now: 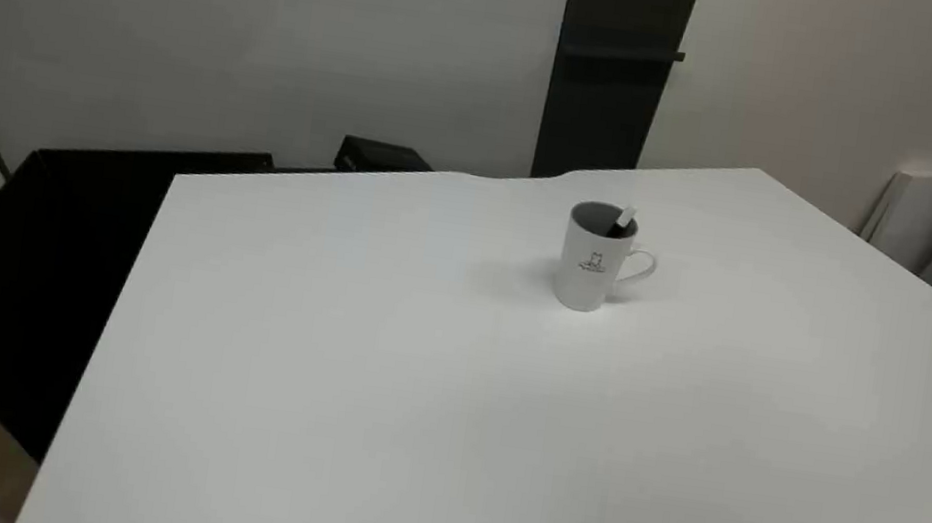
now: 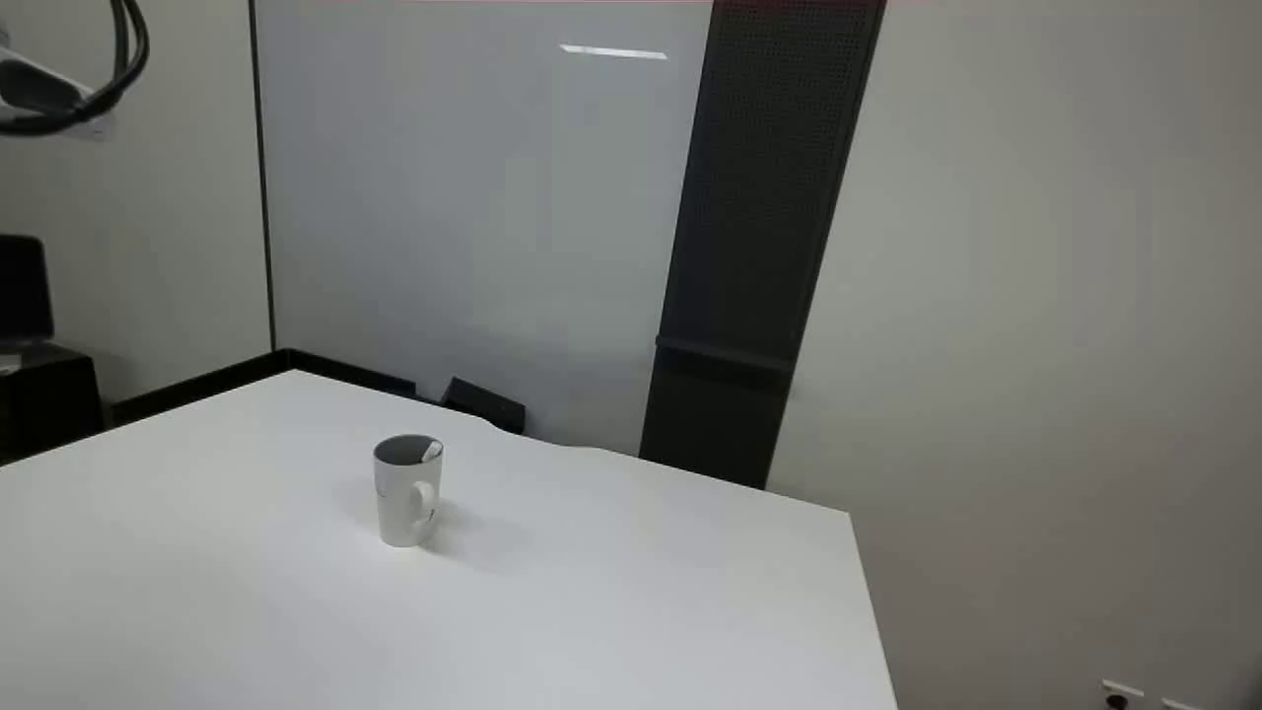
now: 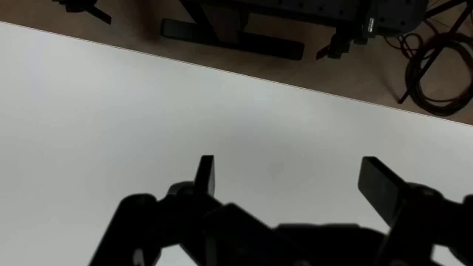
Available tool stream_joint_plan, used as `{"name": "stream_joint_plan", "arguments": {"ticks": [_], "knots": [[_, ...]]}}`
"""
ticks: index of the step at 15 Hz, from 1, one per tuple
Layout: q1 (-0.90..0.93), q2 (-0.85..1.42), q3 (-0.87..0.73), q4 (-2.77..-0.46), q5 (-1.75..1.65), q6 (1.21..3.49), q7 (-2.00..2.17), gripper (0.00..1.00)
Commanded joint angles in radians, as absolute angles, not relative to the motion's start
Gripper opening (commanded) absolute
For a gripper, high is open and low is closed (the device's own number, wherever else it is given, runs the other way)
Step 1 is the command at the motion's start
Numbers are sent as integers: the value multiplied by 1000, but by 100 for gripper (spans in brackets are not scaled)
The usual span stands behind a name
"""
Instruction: Remove the marker from the mug and place it on the table
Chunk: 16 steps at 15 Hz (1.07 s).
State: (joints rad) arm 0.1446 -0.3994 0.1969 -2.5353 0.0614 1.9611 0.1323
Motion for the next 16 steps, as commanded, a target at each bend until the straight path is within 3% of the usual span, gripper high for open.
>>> {"name": "stream_joint_plan", "arguments": {"ticks": [1,16], "knots": [[151,-399,191,-2533,59,1958,134,100],[135,-354,173,-2500,54,1957,118,100]]}}
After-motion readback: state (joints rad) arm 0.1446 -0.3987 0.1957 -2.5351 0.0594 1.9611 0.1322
